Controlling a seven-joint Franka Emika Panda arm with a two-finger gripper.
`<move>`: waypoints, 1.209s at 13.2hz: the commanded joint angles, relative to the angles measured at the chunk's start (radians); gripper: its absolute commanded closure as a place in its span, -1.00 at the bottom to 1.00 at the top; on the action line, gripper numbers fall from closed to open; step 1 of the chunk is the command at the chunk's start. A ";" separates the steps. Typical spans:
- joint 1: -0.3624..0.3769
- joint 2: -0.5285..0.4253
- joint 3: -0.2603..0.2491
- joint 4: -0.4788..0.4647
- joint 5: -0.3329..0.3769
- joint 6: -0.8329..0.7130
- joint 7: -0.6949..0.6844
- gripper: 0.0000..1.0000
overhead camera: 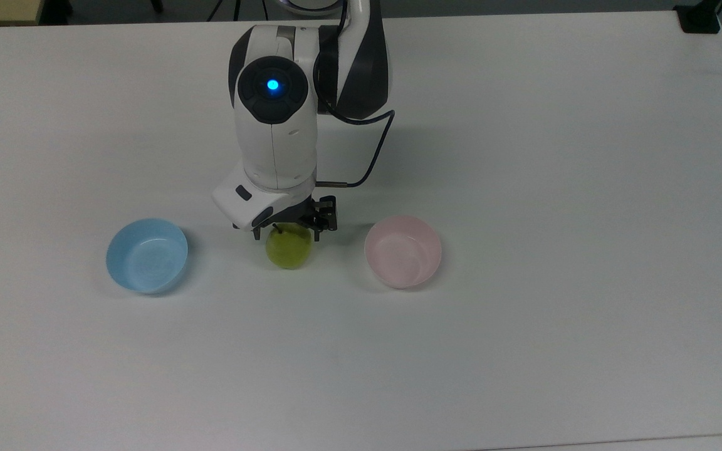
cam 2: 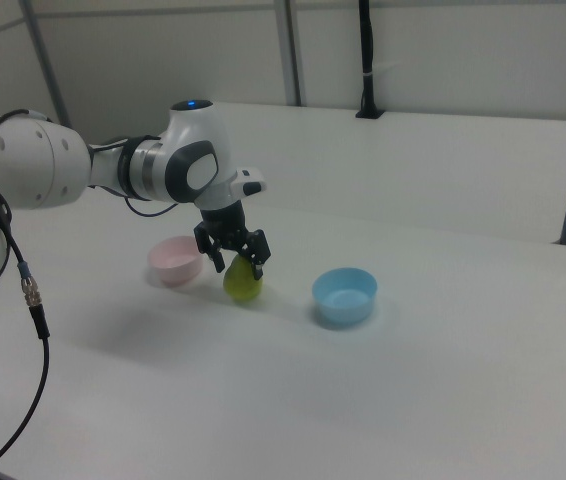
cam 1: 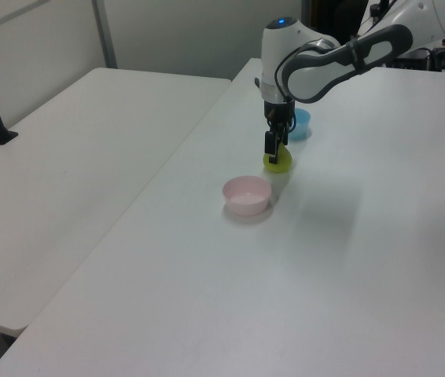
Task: Place the pear in the bowl
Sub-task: 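Close the gripper around the green pear, then lift the pear and carry it over the pink bowl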
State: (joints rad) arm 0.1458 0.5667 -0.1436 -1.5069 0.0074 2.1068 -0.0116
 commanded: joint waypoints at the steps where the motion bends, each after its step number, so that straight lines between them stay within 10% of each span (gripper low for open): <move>1: 0.011 -0.014 -0.017 -0.001 -0.014 0.007 -0.008 0.57; 3: 0.011 -0.033 -0.018 -0.001 -0.009 0.001 -0.004 0.90; 16: 0.221 -0.030 -0.018 0.065 0.039 0.008 0.286 0.75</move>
State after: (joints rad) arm 0.3601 0.5198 -0.1449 -1.4411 0.0355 2.0596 0.2448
